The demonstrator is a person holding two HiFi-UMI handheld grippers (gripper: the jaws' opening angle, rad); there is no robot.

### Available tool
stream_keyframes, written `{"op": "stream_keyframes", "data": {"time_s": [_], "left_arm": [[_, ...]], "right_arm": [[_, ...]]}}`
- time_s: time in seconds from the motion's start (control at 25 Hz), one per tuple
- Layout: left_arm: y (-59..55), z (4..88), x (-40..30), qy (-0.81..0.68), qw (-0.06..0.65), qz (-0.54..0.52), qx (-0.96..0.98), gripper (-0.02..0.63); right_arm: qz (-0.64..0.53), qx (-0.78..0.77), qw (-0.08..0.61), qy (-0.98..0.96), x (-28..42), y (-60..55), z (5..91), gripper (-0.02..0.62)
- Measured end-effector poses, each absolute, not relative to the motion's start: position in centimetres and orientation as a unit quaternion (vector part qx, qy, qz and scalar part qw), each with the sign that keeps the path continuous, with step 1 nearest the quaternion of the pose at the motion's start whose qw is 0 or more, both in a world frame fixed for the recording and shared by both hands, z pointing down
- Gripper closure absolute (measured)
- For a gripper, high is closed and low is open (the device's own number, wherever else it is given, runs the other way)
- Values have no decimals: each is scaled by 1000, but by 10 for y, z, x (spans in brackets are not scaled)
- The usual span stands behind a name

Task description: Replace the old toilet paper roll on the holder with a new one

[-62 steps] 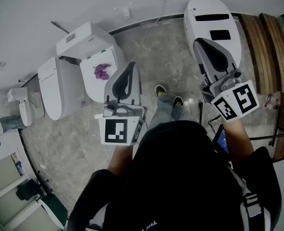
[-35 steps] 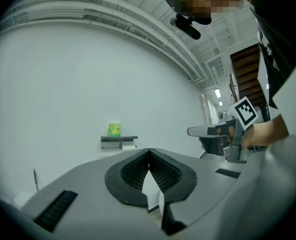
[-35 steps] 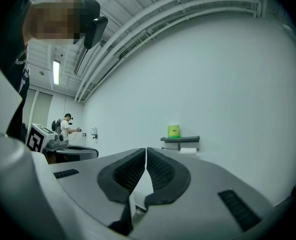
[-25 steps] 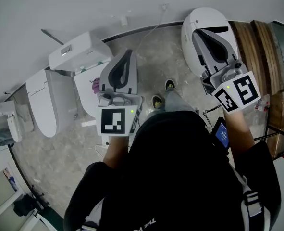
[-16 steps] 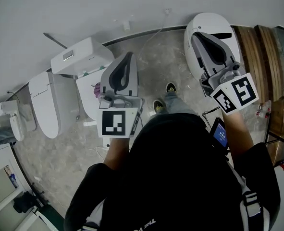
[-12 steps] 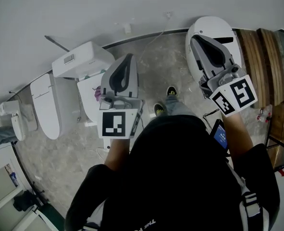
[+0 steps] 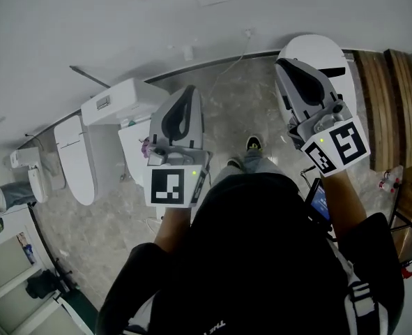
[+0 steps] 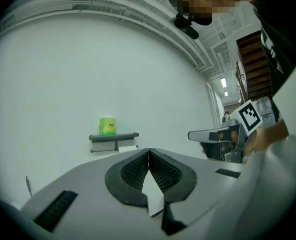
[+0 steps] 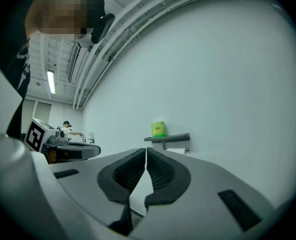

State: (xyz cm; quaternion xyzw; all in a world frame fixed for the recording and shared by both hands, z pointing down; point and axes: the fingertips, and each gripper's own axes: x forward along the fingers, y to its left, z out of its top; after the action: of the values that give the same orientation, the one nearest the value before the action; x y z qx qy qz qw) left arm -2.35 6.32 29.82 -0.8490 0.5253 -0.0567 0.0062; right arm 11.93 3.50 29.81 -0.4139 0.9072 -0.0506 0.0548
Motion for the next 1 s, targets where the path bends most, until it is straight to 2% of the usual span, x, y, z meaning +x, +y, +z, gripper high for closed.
{"op": "stream_keyframes", "data": {"time_s": [0.48, 1.0], "left_arm": [[25, 303, -11, 531, 6, -79, -843, 584], [-54, 307, -58, 530, 1, -60, -846, 584]], "right_arm": [[-51, -413, 55, 908, 132, -2, 306, 574], [-35, -416, 32, 908, 86, -75, 305, 574]]}}
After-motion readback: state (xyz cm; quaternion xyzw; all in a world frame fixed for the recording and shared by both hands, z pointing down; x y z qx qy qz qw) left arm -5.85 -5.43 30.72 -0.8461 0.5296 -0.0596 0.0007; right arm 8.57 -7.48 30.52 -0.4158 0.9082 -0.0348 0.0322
